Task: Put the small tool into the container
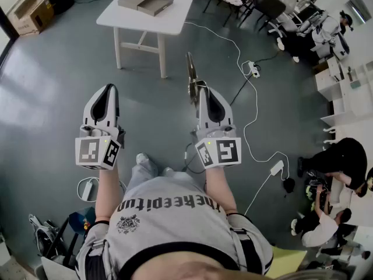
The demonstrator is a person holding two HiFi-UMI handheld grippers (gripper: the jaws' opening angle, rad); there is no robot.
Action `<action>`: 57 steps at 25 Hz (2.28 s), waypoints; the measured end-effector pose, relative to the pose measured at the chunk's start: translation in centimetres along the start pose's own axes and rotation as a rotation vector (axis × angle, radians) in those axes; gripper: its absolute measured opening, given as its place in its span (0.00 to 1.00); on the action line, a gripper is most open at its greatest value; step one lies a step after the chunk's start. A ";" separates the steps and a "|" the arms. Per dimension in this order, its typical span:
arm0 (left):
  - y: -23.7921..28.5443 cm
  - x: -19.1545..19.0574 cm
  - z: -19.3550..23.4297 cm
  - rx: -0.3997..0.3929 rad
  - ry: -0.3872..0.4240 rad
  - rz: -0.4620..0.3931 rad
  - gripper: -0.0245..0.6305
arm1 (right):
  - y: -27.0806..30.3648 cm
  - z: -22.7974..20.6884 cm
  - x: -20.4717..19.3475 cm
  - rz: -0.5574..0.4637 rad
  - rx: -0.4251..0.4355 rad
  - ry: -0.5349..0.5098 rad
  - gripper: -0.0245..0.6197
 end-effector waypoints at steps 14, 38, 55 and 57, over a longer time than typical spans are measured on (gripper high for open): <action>0.5 -0.9 0.3 -0.047 0.013 -0.042 0.06 | 0.2 -0.1 -0.9 -0.025 -0.019 0.030 0.04; 11.8 -3.5 12.9 -0.081 -0.033 -0.009 0.06 | 15.8 1.1 -5.4 -0.015 -0.077 0.035 0.04; 32.0 -3.8 17.6 -0.051 0.003 -0.063 0.06 | 35.4 -8.7 -7.4 -0.054 -0.012 0.048 0.04; 34.7 -3.6 17.8 -0.052 0.004 -0.069 0.06 | 37.5 -10.2 -7.5 -0.057 -0.008 0.051 0.04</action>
Point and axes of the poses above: the fingertips, and each gripper's own axes: y forward along the fingers, z to its left, x out of its top, the point moved 4 cm from there along -y, backward along the fingers, and after that the axes turned 3 degrees about -x, right-handed, at the moved point
